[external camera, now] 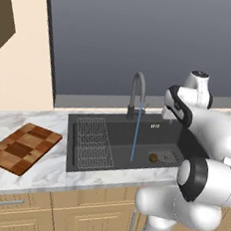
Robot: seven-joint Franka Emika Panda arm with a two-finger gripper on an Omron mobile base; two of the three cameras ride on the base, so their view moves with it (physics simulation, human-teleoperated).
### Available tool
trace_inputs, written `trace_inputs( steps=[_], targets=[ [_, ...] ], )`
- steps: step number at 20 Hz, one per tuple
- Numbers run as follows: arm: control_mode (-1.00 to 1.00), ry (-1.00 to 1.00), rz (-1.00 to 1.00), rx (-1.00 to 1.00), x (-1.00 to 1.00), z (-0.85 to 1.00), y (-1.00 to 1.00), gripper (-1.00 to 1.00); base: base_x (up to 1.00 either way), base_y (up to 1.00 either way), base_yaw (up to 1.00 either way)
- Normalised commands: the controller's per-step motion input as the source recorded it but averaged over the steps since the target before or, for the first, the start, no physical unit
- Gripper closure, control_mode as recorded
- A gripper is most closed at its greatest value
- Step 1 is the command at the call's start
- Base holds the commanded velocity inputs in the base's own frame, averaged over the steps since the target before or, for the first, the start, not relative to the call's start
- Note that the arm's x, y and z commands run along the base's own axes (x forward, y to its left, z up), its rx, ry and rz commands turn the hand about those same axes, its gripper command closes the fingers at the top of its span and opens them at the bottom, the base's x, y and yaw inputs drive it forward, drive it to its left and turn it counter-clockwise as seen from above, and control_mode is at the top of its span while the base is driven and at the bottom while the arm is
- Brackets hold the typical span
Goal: Pick the kiwi from the sink and place it on the cutting board to airdry. Then turn off the sink faucet.
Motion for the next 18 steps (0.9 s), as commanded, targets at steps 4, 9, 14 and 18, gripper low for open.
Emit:
trace_inputs(
  steps=[4, 9, 14, 18],
  targets=[
    [-1.0, 0.0, 0.0, 0.0, 0.2, -0.32, -0.09, -1.0, 0.0, 0.0, 0.0],
    [-1.0, 0.0, 0.0, 0.0, 0.12, -0.29, -0.06, -1.0, 0.0, 0.0, 0.0],
    [-1.0, 0.0, 0.0, 0.0, 0.08, -0.25, -0.04, -1.0, 0.0, 0.0, 0.0],
    [-1.0, 0.0, 0.0, 0.0, 0.03, -0.23, -0.02, -1.0, 0.0, 0.0, 0.0]
  ],
)
